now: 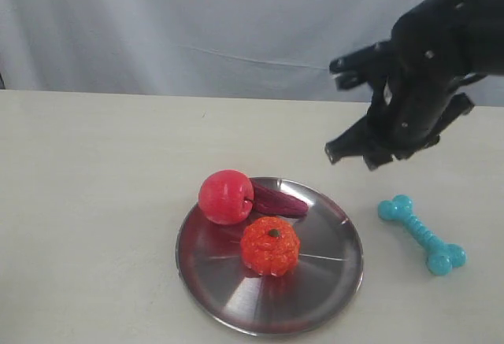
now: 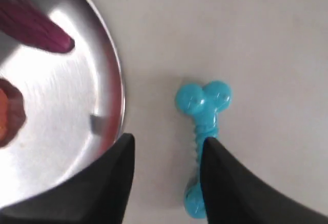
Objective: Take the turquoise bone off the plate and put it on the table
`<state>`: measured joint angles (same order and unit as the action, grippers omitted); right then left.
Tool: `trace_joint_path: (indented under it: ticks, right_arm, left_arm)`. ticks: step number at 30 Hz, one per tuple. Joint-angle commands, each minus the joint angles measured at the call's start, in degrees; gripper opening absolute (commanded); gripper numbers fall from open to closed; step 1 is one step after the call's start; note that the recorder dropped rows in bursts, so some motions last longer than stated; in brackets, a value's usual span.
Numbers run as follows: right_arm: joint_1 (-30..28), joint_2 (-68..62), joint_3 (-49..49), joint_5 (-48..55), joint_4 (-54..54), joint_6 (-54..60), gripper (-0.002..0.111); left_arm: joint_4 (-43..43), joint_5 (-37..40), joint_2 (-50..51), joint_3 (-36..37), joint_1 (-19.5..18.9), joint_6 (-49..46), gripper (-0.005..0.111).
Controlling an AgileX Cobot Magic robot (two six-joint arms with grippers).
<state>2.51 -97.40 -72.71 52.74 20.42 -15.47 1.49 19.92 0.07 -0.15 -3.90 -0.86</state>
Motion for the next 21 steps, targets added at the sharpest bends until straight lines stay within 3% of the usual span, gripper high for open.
trace_joint_path:
  ticks: [1,4,5,11,21]
  right_arm:
    - [-0.2,11.8,0.1,-6.6,1.1,0.3,0.022]
    - [-0.2,19.4,0.2,-11.7,1.1,1.3,0.002]
    - [-0.1,22.3,0.7,-13.5,1.2,1.6,0.000]
    - [0.7,39.7,8.0,-26.9,3.2,1.5,-0.001]
    - [0.7,62.7,23.4,-33.4,8.2,-4.9,-0.001]
  left_arm:
    - [0.4,-0.3,-0.1,0.1,0.4,0.2,0.000]
    - [0.4,-0.3,-0.1,0.1,0.4,0.2,0.000]
    - [0.4,-0.3,-0.1,0.1,0.4,0.2,0.000]
    - [0.4,-0.3,-0.1,0.1,0.4,0.2,0.000]
    - [0.4,-0.3,-0.1,0.1,0.4,0.2,0.000]
